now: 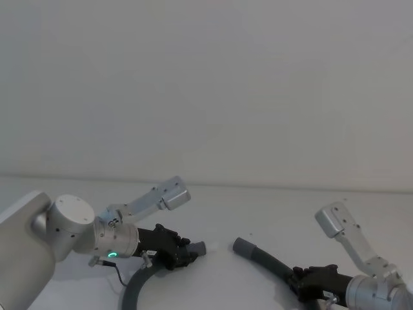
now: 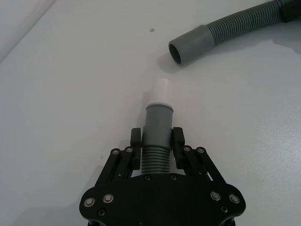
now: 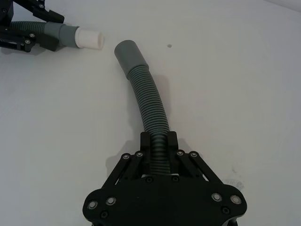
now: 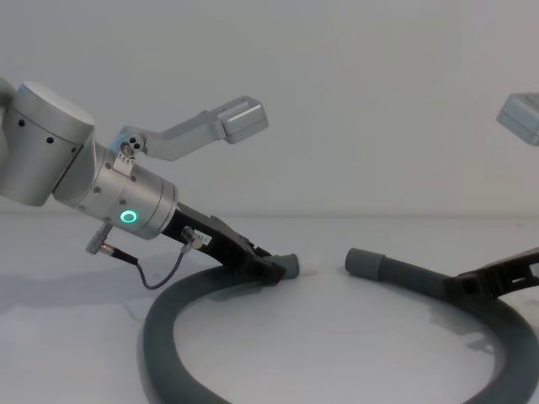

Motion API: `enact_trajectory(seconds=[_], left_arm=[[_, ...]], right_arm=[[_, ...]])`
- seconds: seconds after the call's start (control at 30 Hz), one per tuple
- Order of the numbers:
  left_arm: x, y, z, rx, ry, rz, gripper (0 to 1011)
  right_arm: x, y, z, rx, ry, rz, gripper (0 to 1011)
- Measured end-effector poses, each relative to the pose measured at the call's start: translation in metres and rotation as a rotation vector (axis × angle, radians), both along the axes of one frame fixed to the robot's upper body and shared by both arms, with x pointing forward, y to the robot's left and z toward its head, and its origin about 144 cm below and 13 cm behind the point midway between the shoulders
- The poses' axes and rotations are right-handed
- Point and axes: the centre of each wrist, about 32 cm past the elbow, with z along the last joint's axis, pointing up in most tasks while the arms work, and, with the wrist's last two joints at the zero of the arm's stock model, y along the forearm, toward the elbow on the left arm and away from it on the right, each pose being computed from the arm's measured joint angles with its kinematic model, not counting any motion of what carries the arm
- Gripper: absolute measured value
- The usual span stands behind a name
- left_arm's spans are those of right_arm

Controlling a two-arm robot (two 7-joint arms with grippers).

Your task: Use both hands to pick up one end of the pipe from the table, align the ends, and insert them.

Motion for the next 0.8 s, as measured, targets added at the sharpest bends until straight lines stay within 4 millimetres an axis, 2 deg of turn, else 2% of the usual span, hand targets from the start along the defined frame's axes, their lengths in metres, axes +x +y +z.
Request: enact_trajectory(seconds=[0.8], left_arm=[[0.0,0.0,0.0001,0.0,-0.001,0.0,360]], right_arm=[[-0.0004,-0.001,-0.0013,0.012,-0.011,0.001,174]])
